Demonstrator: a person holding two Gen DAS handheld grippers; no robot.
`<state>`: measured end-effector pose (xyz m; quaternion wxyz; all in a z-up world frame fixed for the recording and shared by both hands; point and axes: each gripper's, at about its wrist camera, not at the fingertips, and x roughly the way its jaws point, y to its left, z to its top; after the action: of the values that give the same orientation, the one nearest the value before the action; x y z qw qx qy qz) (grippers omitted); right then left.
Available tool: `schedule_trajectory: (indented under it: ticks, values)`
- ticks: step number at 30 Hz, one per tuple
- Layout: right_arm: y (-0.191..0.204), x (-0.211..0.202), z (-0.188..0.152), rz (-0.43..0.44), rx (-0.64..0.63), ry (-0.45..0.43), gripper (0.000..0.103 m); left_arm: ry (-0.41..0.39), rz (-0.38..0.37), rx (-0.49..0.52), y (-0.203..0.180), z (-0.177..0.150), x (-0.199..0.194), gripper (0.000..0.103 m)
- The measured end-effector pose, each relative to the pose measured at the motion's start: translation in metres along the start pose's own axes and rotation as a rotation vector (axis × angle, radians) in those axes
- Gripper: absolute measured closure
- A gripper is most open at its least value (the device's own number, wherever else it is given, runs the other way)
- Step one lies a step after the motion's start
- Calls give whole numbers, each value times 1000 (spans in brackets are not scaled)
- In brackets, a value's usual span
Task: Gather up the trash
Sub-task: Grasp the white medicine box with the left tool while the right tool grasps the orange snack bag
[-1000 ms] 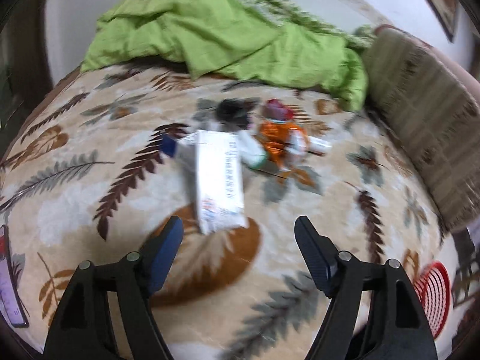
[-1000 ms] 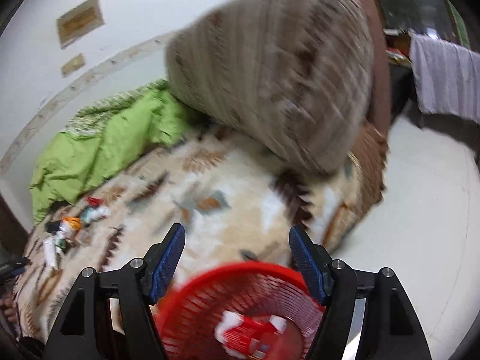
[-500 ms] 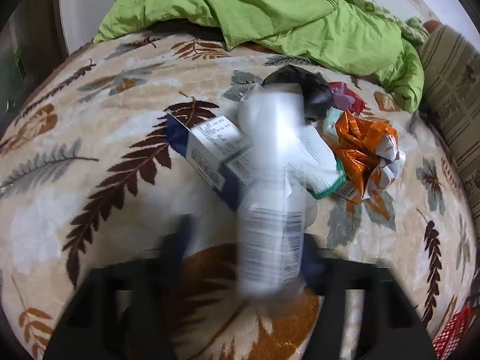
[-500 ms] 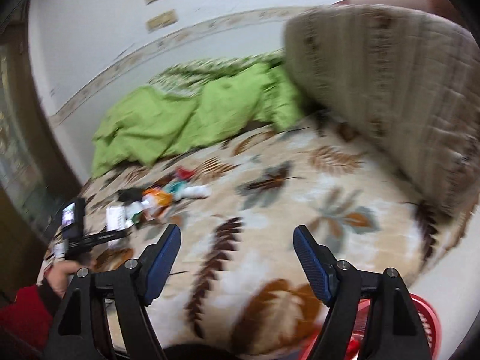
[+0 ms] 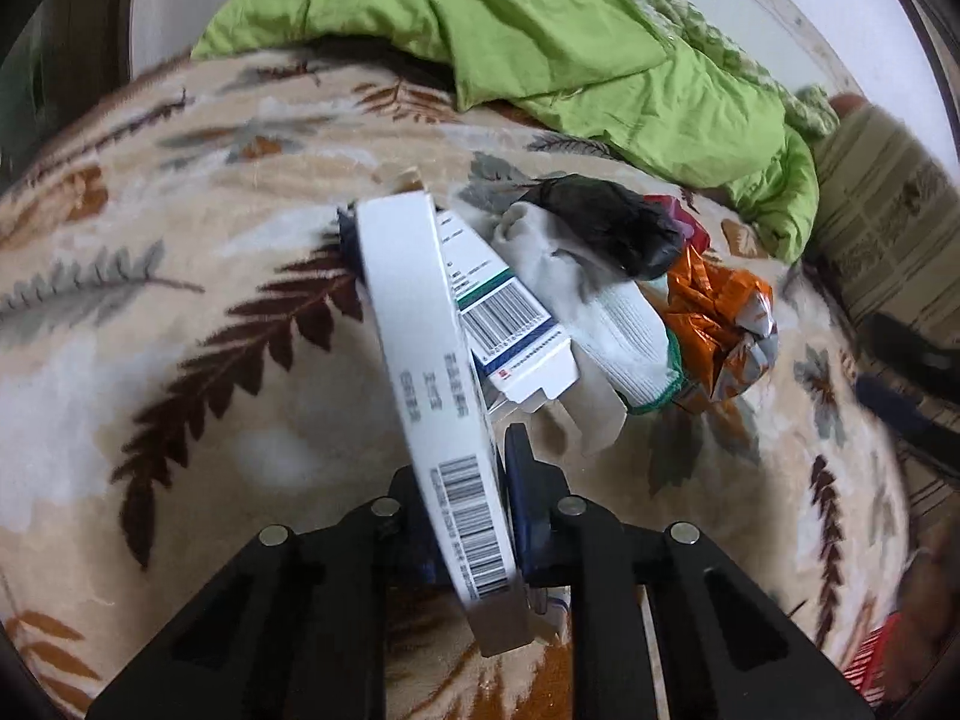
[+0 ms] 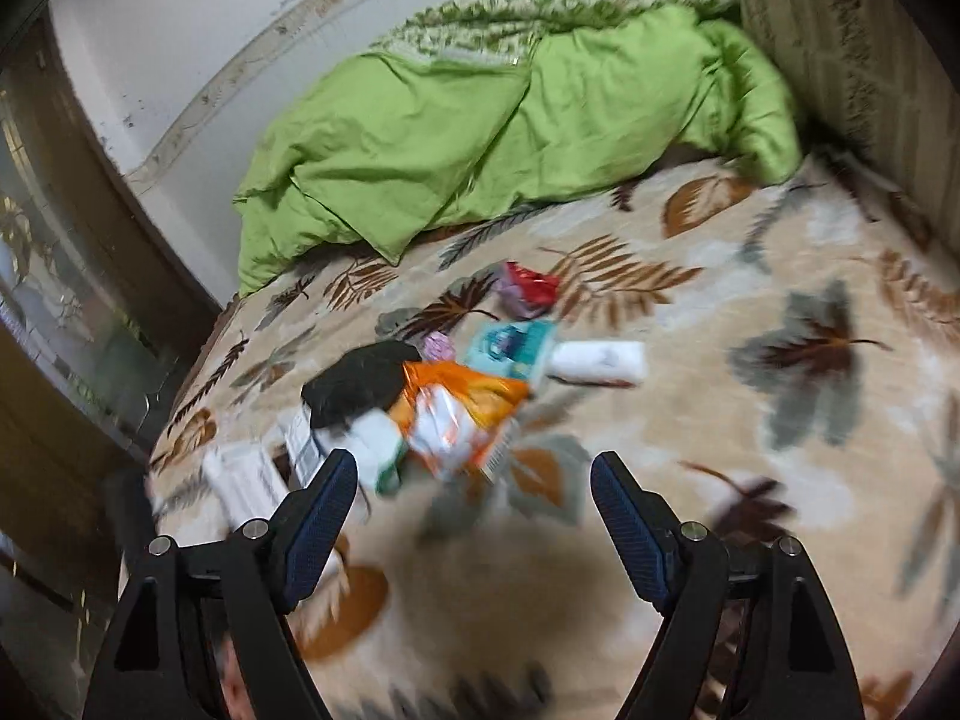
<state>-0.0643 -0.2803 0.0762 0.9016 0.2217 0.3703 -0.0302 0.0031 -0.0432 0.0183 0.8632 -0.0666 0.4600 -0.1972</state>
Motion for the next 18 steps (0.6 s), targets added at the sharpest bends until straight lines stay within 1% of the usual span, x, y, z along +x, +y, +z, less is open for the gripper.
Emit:
schedule_trajectory:
  ticks: [3,5,7,8,9,13,16,18]
  values:
    - [6,37,7,-32,20,21,20,19,-26,-19,5,3,5,86]
    - [6,55,9,-60,30,34,20,28,-40,-26,6,4,7,86]
    - [3,68,9,-65,50,51,21,25,-45,-23,7,4,7,86]
    - [2,71,7,-68,58,51,34,24,-52,-21,7,5,6,86]
    - [0,71,6,-54,64,44,57,23,-61,-24,8,6,6,87]
    - [1,60,0,-55,47,0,58,28,-100,-61,14,9,5,89]
    - [6,43,-10,-55,-2,-39,58,23,-106,-66,15,9,3,89]
    - [11,29,-19,-36,-31,-58,58,9,-97,-57,13,8,-1,89]
